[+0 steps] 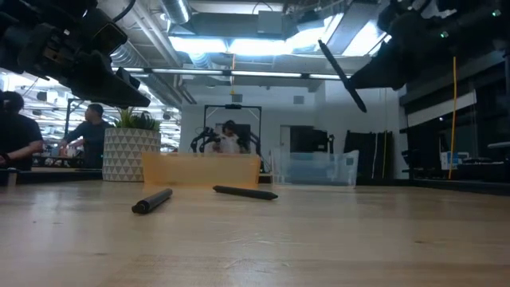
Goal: Sort pens & pencils
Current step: Put the black pen into the transparent bin
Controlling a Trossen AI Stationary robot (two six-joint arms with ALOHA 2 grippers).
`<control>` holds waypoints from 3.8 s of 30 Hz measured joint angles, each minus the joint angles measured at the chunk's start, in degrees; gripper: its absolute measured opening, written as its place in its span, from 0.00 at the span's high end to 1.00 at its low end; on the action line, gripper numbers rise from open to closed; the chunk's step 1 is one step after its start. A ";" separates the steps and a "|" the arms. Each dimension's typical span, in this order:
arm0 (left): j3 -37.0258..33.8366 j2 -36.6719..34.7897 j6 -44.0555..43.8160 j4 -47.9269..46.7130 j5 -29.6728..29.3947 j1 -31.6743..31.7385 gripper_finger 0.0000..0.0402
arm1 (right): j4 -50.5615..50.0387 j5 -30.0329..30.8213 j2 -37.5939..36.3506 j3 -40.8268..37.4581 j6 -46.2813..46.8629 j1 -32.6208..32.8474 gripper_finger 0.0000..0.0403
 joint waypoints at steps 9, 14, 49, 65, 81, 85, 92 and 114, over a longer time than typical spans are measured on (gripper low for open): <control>0.00 -0.01 0.02 0.02 0.00 -0.02 0.84 | 5.05 -0.31 -0.43 -2.55 -4.39 -3.19 0.93; 0.00 -0.02 0.03 0.02 0.00 -0.02 0.84 | 6.30 -1.18 -0.40 -2.55 -6.67 -7.04 0.93; 0.00 -0.02 2.10 0.09 -0.02 0.04 0.84 | -3.50 -25.57 15.56 11.89 -17.67 -38.65 0.93; 0.00 -0.01 1.53 -0.03 -0.02 0.04 0.84 | -27.79 -32.75 37.96 31.84 -22.72 -44.25 0.93; 0.00 -0.01 1.49 -0.10 -0.02 0.03 0.84 | -44.54 -33.18 48.86 45.80 -25.39 -45.47 0.93; 0.00 -0.02 1.49 -0.11 -0.02 0.04 0.84 | -44.82 -33.14 49.80 45.73 -25.70 -46.48 0.93; 0.00 -0.02 1.49 -0.13 -0.02 0.04 0.84 | -44.65 -33.12 50.73 45.71 -25.72 -47.80 0.93; -0.04 -0.02 1.26 -0.13 -0.01 0.04 0.84 | -41.39 -33.28 50.73 45.62 -22.60 -48.74 0.88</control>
